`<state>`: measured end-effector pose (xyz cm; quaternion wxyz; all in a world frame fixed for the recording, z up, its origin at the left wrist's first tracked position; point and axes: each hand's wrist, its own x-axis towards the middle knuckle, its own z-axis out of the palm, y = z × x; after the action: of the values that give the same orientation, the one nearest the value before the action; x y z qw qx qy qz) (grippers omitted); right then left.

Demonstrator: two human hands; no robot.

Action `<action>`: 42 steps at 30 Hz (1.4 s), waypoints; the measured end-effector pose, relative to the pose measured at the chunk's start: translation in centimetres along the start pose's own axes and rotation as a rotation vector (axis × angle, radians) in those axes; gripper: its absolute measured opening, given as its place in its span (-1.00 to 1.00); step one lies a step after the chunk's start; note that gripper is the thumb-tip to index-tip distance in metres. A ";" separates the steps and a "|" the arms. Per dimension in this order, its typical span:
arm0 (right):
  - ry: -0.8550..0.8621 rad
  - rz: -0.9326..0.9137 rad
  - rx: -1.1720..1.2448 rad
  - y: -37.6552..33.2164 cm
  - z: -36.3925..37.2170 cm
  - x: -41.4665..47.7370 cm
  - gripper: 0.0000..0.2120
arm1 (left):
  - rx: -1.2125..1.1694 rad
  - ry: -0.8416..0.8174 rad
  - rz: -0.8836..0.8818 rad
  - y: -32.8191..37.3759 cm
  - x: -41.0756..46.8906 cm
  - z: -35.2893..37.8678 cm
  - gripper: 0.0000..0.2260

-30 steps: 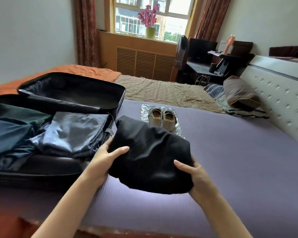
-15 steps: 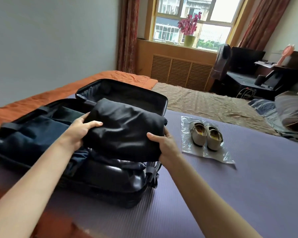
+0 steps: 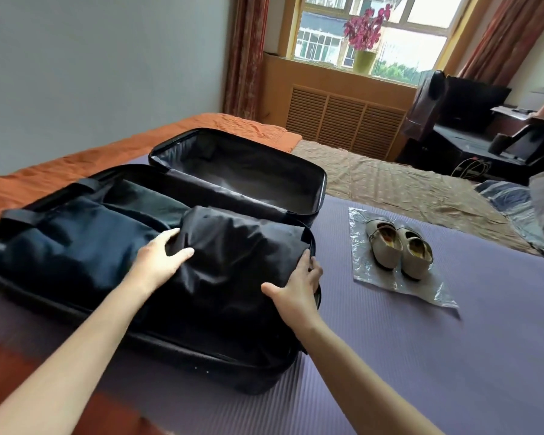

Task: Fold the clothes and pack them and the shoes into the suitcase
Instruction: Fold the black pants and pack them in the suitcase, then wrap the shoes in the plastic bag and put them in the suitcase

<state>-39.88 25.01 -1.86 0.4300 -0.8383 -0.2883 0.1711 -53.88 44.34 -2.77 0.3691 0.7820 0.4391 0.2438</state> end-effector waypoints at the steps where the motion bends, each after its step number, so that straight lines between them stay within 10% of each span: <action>1: 0.056 -0.090 -0.057 -0.2 -0.1 0.0 -0.05 | 0.090 0.125 0.097 0.3 -0.2 0.1 -0.56; 5: -0.027 -0.293 -0.246 -1.0 0.2 1.8 0.08 | 0.302 0.306 0.470 2.3 0.7 1.0 -0.55; 14: -0.348 -0.053 -0.734 0.9 1.6 6.0 0.38 | 0.478 -0.351 0.191 -1.5 4.3 5.6 -0.40; 29: -0.334 -0.185 -0.877 1.0 1.8 5.9 0.35 | 0.478 -0.334 0.211 -1.1 4.0 5.2 -0.40; 33: -0.314 -0.391 -0.928 0.6 1.6 6.4 0.23 | 0.556 -0.133 0.491 1.3 4.1 5.6 -0.48; 42: -0.386 -0.222 -1.033 1.3 3.5 7.3 0.21 | 0.793 -0.395 0.385 1.1 5.2 8.8 -0.49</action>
<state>-35.65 31.14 -5.23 -0.0814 -0.8580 -0.4948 0.1118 -44.52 45.28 -7.01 0.0670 0.9608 0.2671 -0.0317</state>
